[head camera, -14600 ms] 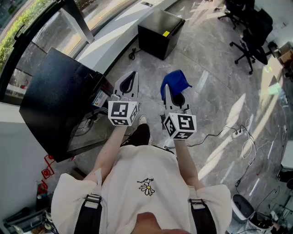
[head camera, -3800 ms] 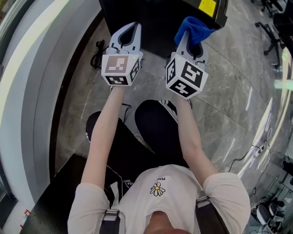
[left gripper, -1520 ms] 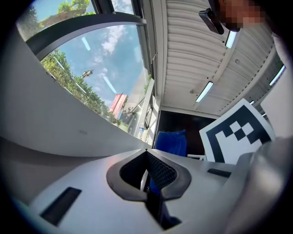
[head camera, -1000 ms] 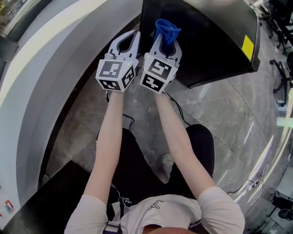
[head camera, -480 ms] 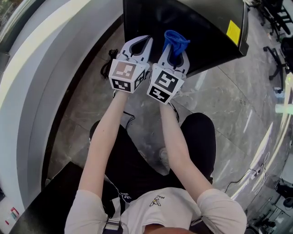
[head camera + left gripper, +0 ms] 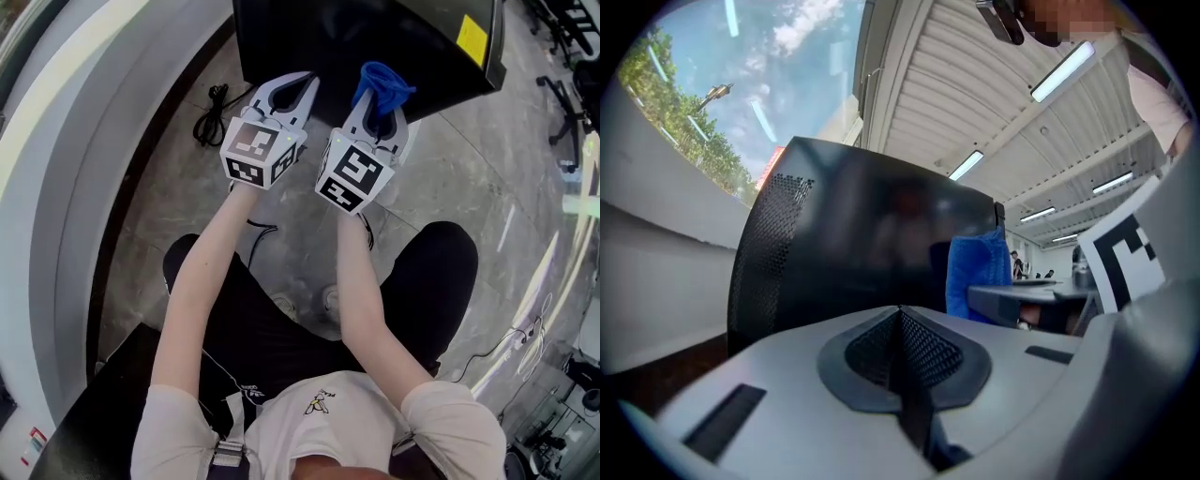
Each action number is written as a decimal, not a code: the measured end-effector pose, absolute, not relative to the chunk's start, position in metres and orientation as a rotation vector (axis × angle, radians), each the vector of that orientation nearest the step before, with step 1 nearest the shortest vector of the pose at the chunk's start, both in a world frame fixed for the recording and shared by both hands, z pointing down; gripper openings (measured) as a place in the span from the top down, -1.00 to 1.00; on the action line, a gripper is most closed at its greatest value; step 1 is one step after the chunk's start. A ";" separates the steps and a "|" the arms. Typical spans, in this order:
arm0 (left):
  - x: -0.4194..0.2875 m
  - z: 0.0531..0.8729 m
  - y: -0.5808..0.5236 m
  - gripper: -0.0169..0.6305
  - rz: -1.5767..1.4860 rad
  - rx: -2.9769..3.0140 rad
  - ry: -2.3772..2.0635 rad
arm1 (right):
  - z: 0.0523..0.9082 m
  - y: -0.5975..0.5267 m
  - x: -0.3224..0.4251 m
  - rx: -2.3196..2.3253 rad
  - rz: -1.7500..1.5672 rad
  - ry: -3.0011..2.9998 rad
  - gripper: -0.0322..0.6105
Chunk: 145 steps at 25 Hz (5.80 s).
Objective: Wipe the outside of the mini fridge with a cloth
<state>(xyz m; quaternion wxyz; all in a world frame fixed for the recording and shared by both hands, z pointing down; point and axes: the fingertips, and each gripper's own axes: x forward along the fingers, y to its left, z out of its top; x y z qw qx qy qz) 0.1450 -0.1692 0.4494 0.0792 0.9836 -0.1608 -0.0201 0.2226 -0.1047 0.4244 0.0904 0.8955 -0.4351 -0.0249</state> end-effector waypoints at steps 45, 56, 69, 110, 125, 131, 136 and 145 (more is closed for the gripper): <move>0.015 0.415 -0.278 0.93 -0.241 2.846 -1.028 | 0.471 -0.228 0.097 2.578 0.172 -1.915 0.68; -0.009 0.432 -0.299 0.93 -0.219 2.811 -1.120 | 0.493 -0.306 0.083 2.469 0.194 -1.973 0.68; -0.029 0.445 -0.308 0.93 -0.240 2.713 -1.177 | 0.508 -0.308 0.098 2.535 0.196 -1.806 0.68; 0.077 0.482 -0.196 0.93 -0.026 2.834 -0.802 | 0.502 -0.073 0.248 2.770 0.135 -1.220 0.68; 0.084 0.480 -0.199 0.93 -0.043 2.836 -0.782 | 0.511 -0.020 0.290 2.806 0.162 -1.024 0.68; 0.088 0.478 -0.190 0.93 -0.022 2.862 -0.757 | 0.512 -0.014 0.285 2.838 0.171 -1.045 0.68; 0.091 0.480 -0.190 0.93 0.006 2.885 -0.781 | 0.507 -0.026 0.258 2.781 0.087 -1.141 0.68; 0.050 0.466 -0.211 0.93 -0.017 2.884 -1.011 | 0.492 -0.102 0.165 2.707 0.132 -1.613 0.68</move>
